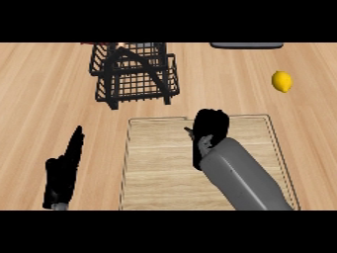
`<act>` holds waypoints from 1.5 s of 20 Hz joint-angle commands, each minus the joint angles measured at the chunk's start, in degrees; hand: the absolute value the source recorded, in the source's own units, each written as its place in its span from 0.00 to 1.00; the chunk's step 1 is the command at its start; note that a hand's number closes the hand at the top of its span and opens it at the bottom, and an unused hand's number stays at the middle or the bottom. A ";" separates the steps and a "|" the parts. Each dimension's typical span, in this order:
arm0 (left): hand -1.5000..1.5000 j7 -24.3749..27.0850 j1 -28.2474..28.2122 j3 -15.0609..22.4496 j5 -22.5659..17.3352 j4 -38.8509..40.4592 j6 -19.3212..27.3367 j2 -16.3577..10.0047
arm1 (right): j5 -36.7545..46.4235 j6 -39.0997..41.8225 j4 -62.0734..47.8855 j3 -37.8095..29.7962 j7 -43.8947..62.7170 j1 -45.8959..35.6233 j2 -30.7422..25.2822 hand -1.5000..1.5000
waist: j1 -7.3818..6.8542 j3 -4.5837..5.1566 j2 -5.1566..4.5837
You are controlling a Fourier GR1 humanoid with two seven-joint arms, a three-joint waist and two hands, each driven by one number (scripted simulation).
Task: Pick the eggplant from the tray and place it in the tiered basket
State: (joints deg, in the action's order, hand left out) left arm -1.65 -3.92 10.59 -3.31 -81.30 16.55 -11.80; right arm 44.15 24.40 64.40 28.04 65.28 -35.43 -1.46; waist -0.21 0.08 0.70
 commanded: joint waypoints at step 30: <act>0.50 -0.45 -3.04 -2.47 0.21 -1.20 -2.25 -0.21 | -15.11 -5.39 33.30 -23.93 -36.35 -5.39 -14.19 1.00 | 0.90 -0.08 -0.26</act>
State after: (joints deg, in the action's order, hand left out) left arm -0.75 -5.49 8.86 -2.29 -82.23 15.47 -10.88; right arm 31.52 17.80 89.71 7.91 28.43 -39.48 -13.46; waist 0.88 -0.16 0.56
